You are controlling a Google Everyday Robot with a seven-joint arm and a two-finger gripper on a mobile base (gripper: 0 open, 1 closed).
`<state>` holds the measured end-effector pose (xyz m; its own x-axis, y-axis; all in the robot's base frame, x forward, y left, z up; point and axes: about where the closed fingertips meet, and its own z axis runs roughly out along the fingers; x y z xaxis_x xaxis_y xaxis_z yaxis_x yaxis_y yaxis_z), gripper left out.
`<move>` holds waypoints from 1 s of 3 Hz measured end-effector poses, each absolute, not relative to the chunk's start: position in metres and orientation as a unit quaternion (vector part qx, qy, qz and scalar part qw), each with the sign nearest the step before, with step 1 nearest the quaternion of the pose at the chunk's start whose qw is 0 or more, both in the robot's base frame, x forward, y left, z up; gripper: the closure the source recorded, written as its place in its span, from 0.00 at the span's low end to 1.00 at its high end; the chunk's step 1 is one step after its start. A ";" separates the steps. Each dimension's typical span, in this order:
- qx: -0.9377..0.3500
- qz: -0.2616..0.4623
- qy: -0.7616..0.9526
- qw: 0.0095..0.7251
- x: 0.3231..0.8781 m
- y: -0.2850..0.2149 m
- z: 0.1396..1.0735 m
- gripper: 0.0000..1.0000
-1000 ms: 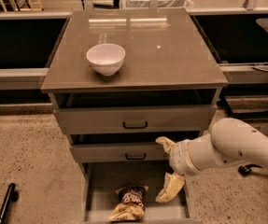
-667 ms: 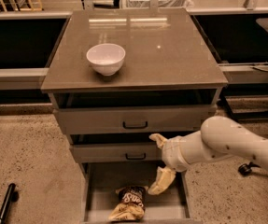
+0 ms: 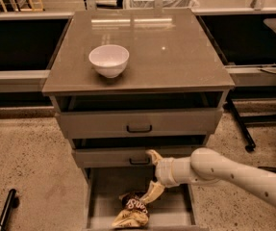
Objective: Pick brown chip bag from bottom drawer and place on counter
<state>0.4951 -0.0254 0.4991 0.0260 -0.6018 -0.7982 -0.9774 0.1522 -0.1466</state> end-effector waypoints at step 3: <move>-0.588 0.284 0.665 0.363 0.492 -0.026 0.417 0.00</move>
Offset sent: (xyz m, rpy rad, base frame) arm 0.0017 -0.0115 -0.0537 0.0203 0.0150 -0.0173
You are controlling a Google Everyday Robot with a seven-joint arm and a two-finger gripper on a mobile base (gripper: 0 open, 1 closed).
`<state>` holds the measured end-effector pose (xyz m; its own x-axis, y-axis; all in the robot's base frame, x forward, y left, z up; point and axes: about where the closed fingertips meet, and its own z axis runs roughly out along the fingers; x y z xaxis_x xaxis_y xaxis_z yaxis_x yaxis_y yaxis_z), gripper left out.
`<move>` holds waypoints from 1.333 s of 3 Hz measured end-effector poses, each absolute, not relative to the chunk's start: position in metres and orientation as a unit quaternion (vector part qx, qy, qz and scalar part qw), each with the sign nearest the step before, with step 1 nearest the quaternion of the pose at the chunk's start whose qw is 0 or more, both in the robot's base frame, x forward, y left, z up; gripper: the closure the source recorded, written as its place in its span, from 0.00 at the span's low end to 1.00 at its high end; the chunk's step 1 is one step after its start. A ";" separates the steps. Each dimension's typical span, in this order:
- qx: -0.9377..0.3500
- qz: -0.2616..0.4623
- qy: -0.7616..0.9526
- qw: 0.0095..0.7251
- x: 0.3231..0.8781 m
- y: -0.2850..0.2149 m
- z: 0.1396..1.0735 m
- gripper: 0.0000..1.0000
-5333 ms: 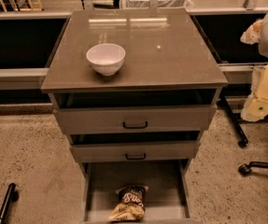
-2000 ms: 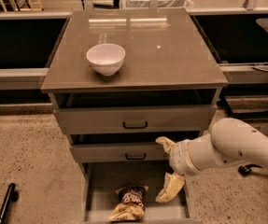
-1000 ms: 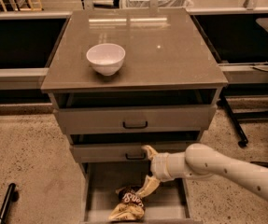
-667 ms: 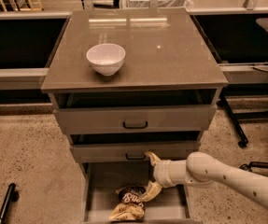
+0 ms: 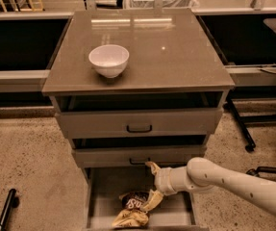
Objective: Pick brown chip bag from bottom drawer and place on counter
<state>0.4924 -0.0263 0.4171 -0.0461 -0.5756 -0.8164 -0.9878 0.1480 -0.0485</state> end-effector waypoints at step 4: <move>-0.676 0.274 0.589 0.347 0.447 0.027 0.273 0.00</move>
Offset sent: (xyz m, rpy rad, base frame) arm -0.0560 0.0501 -0.1251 -0.0523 -0.1386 0.2107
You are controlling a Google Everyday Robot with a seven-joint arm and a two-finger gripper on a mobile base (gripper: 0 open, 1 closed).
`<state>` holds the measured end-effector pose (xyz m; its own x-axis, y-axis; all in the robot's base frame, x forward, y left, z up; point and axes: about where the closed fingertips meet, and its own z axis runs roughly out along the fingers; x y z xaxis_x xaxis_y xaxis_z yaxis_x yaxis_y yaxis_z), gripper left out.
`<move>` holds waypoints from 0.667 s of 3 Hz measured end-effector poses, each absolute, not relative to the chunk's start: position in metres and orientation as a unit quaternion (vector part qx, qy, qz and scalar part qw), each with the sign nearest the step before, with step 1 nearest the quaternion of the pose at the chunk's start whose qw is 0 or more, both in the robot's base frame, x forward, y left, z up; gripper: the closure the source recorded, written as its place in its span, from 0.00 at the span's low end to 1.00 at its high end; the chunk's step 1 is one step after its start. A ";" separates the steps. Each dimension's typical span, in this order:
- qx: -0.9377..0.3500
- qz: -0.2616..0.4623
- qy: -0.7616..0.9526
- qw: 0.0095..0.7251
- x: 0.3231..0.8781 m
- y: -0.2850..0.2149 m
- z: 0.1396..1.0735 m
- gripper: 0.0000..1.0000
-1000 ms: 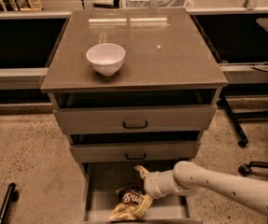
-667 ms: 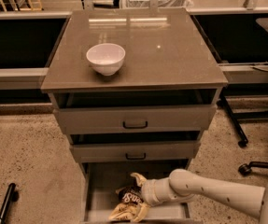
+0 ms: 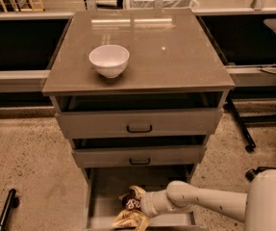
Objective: Pick brown chip bag from bottom drawer and place on counter
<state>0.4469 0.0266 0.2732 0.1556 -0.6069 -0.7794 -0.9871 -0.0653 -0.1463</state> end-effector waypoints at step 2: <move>-0.638 0.285 0.637 0.327 0.457 0.015 0.230 0.27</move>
Offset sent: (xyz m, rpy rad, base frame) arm 0.0210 -0.0251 -0.0611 -0.0491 0.1345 -0.1542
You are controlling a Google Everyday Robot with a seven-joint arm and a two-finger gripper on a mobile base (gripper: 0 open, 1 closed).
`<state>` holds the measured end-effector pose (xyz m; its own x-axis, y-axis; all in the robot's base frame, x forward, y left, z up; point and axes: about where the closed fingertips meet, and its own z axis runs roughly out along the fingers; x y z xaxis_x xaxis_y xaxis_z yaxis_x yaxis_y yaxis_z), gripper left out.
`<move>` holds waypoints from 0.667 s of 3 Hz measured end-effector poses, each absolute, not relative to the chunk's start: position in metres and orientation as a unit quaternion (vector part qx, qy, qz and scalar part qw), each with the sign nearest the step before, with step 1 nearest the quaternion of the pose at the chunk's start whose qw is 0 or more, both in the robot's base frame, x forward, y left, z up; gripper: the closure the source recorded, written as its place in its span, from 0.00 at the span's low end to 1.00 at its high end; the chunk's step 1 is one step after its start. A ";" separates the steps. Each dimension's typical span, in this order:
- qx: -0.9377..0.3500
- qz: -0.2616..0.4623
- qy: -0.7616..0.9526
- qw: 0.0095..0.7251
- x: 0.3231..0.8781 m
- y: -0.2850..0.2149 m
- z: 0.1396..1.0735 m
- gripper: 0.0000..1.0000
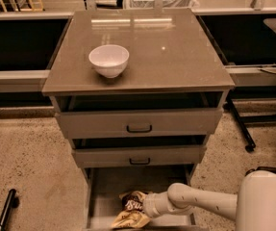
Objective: Pick brown chip bag from bottom drawer and place on counter
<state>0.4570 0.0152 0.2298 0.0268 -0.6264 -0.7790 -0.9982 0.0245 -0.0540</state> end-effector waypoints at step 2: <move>-0.628 0.298 0.640 0.328 0.458 0.027 0.240 0.73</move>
Offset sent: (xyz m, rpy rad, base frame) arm 0.0000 0.0242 0.0256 0.0223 0.0091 0.0229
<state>0.4584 0.0270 0.2395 0.0036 -0.6080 -0.7939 -0.9989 0.0350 -0.0313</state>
